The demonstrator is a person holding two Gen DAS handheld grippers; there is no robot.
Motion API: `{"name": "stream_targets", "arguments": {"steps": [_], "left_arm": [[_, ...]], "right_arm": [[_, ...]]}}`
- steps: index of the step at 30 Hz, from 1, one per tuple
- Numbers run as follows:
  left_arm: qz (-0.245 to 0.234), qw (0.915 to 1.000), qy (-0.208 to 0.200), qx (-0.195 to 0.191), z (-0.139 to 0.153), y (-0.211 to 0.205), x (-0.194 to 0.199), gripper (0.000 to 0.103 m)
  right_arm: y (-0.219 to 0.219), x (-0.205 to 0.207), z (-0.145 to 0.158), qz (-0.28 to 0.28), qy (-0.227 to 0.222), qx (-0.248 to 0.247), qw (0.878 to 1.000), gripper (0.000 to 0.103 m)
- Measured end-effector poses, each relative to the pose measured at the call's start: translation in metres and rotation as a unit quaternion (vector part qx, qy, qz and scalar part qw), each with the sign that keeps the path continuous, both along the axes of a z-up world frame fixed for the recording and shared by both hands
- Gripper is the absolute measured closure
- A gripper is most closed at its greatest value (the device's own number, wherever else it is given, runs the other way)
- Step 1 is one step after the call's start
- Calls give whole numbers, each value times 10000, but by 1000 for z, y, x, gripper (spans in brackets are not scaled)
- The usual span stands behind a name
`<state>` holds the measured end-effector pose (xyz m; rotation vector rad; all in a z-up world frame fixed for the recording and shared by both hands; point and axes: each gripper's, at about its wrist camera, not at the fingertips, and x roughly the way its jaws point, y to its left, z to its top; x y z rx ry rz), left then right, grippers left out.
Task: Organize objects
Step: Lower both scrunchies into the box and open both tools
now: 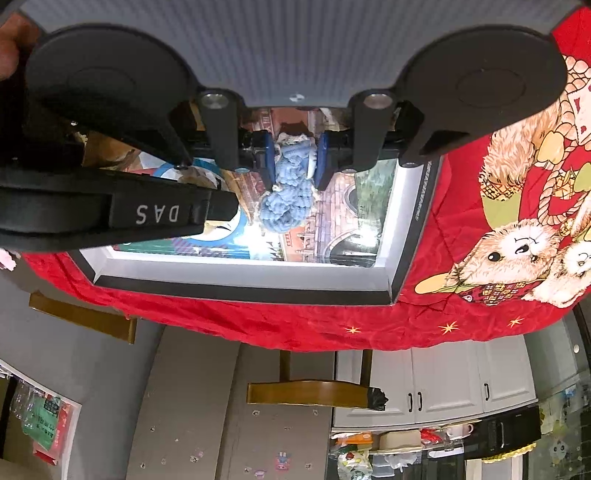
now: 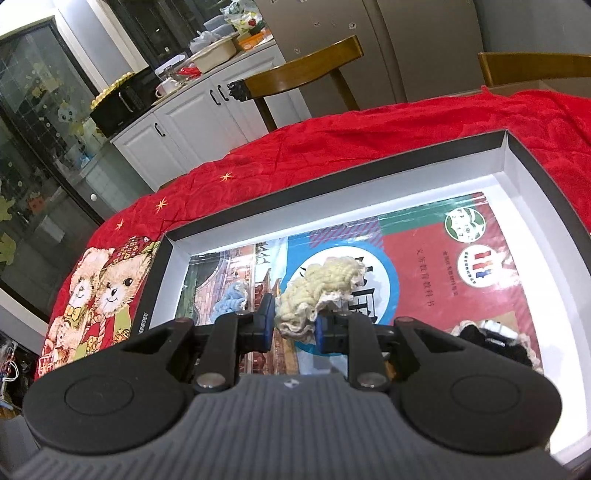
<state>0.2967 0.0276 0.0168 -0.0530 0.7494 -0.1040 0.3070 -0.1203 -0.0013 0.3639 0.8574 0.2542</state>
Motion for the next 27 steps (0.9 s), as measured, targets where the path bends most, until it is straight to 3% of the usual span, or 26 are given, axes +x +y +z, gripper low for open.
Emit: {"name": "stream_targets", "arguments": {"steps": [18,27], "left_arm": [[-17,9998,58,-173,0,8,5,77],[-107,9996,59,-259,-1,7,6,64]], "right_arm": [[1,-1,1,61,-48,-107,9999,76],[2,-2,2,88,-37,-144,9999,75]]}}
